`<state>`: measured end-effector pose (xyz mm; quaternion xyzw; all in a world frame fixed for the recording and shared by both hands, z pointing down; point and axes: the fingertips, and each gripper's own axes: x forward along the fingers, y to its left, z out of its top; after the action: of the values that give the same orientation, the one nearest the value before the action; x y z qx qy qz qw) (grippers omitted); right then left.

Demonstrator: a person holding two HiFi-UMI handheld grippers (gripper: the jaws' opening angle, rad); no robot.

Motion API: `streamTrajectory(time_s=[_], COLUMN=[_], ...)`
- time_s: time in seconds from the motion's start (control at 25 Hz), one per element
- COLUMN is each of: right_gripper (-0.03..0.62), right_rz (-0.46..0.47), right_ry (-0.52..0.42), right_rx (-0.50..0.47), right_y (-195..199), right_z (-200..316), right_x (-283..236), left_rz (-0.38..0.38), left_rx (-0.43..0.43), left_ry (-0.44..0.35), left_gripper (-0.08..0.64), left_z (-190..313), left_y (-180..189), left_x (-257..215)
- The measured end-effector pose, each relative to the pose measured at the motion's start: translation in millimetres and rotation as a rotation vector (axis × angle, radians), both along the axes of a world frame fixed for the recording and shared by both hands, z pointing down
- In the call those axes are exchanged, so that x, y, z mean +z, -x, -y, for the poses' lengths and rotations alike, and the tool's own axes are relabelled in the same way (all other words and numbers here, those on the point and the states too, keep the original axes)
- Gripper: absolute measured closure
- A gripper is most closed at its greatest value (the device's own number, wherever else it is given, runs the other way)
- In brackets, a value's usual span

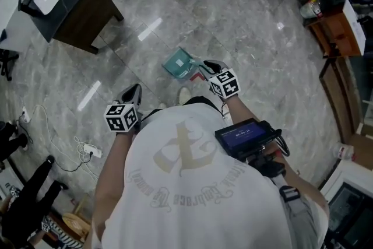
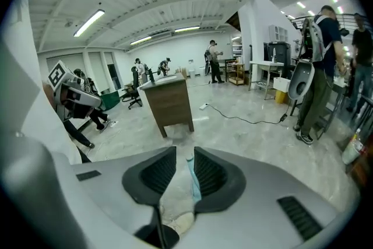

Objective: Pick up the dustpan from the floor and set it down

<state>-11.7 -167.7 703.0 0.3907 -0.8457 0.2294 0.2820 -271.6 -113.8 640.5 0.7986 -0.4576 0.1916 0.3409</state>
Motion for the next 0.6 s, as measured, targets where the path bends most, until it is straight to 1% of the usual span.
streamTrajectory(time_s=[0.12,0.24,0.36,0.44,0.6], right_gripper=[0.52,0.556,0.569,0.574,0.575], right_rz=[0.036,0.043,0.051,0.073,0.123], right_ry=[-0.029,-0.07,-0.123,-0.146,-0.185], right_rx=[0.048,0.065,0.08,0.102,0.136], right_y=[2.1,8.5,17.4,20.3,30.2], right_z=[13.7,1.6,-29.2,-44.6,-57.4], right_x=[-21.5,-43.4,-68.1,-81.4,-99.1], left_rz=[0.004,0.0,-0.011,-0.017,-0.025], left_rx=[0.037,0.089,0.141,0.175,0.222], left_ry=[-0.02,-0.04,-0.068,-0.078,-0.09], left_gripper=[0.548,0.548,0.548,0.548,0.548], left_z=[17.5,14.6,-4.3,-12.7,-13.7], left_y=[-6.5,-11.7,-13.9,-16.8,-15.6], left_x=[-5.4,-7.1,-10.1,-11.1,-9.0])
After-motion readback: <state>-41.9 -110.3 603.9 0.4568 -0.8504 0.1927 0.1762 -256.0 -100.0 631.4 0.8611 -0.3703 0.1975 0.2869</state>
